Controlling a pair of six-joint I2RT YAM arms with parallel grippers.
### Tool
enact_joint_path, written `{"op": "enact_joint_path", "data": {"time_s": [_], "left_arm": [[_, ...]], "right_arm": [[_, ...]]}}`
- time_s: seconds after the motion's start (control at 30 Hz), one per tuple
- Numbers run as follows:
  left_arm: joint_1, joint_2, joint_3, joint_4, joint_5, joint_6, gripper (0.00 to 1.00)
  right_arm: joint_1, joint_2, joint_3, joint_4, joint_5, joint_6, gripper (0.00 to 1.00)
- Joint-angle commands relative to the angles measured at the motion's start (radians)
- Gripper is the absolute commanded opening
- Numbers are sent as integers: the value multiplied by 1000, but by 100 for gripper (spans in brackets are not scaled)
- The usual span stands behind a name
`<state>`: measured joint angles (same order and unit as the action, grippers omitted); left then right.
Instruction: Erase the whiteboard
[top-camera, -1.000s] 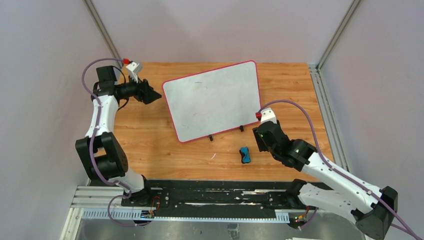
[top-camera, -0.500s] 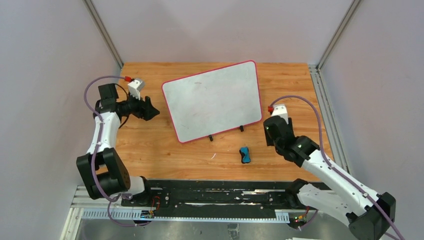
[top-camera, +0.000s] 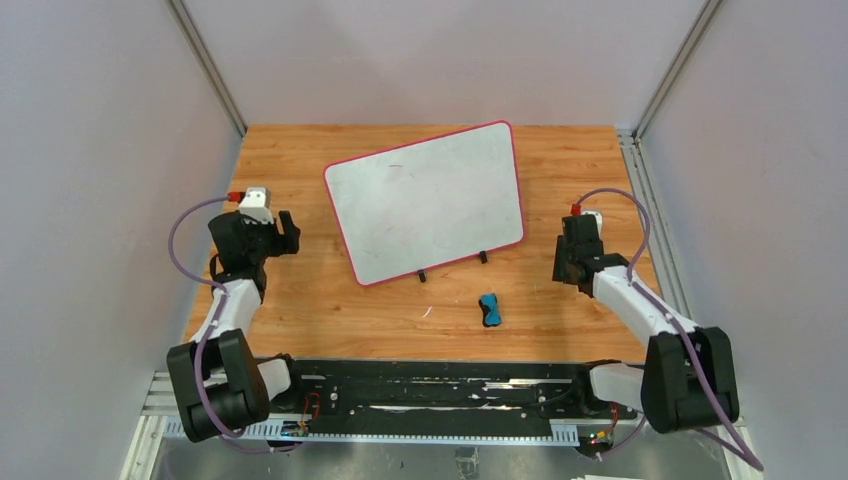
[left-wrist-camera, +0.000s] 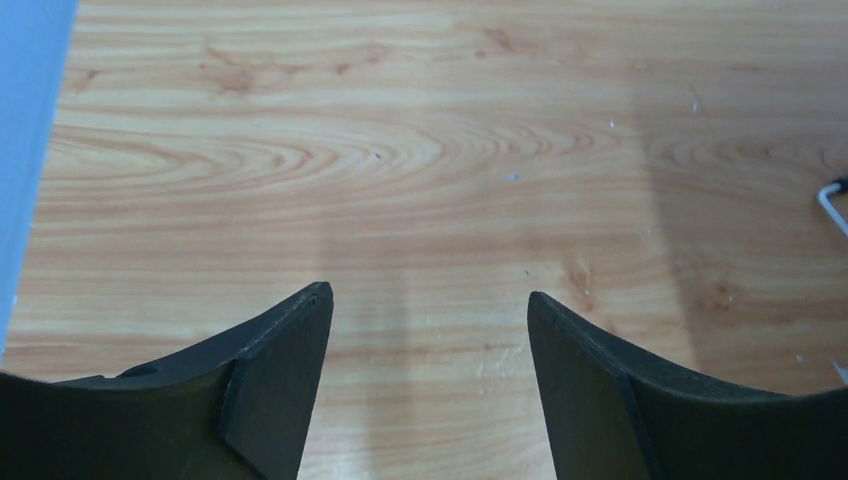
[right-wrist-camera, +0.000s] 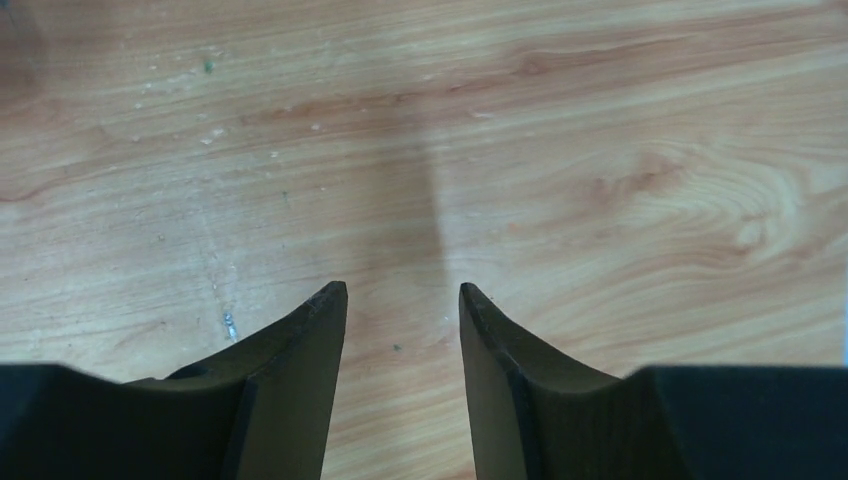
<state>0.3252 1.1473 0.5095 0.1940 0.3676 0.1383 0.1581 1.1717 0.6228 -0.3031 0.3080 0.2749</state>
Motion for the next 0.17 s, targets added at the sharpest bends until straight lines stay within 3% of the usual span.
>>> {"op": "enact_joint_path", "data": {"time_s": [0.0, 0.13], "left_arm": [[3, 15, -15, 169, -46, -81, 74], [4, 1, -29, 177, -49, -78, 74]], "right_arm": [[-15, 57, 31, 74, -96, 32, 42], [-14, -15, -13, 110, -69, 43, 42]]}}
